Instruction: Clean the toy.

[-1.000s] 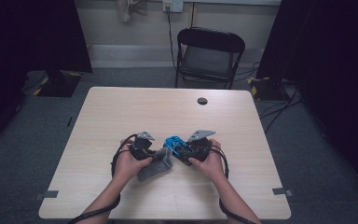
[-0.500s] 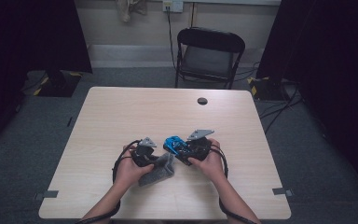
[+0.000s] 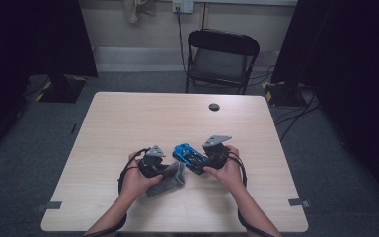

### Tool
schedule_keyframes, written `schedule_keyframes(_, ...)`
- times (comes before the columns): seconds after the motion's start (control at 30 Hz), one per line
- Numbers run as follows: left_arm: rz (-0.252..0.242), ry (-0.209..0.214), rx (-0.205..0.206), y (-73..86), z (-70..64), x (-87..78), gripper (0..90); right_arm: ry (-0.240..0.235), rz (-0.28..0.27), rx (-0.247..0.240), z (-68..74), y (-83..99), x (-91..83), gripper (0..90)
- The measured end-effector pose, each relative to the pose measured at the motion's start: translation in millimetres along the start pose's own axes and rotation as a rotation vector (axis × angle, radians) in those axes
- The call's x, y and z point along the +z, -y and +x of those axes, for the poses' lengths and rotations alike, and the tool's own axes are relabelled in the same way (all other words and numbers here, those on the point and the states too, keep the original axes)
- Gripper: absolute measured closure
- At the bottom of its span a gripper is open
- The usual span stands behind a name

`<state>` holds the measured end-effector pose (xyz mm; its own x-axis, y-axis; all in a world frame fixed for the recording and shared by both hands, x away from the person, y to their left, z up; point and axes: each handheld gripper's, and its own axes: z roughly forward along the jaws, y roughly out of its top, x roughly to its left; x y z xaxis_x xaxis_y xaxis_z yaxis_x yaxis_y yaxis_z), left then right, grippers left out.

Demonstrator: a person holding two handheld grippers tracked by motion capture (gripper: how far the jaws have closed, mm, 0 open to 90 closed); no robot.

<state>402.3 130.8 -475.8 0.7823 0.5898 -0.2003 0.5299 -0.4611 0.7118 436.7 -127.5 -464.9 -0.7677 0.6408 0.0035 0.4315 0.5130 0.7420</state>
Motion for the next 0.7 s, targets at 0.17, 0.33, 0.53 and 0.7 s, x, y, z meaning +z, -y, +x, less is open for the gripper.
schedule_keyframes(0.17, -0.041, -0.006, 0.045, -2.3, -1.6, -4.3, 39.5, 0.009, -0.008, 0.004, -6.5, 4.2, -12.9, 27.2)
schedule_keyframes(0.33, -0.039, -0.007, 0.083, -2.7, -2.7, -9.6, 23.1, -0.005, -0.006, 0.017, -8.7, 10.0, -17.7, 27.1)
schedule_keyframes(0.53, -0.041, -0.002, 0.083, 6.2, -0.7, -30.0, 20.9, -0.021, -0.015, 0.011, -5.1, 11.0, -21.9, 26.7)
schedule_keyframes(0.7, -0.001, -0.047, 0.104, 28.4, 5.7, -40.4, 20.0, -0.040, -0.029, -0.004, -1.0, 7.1, -26.0, 27.0)
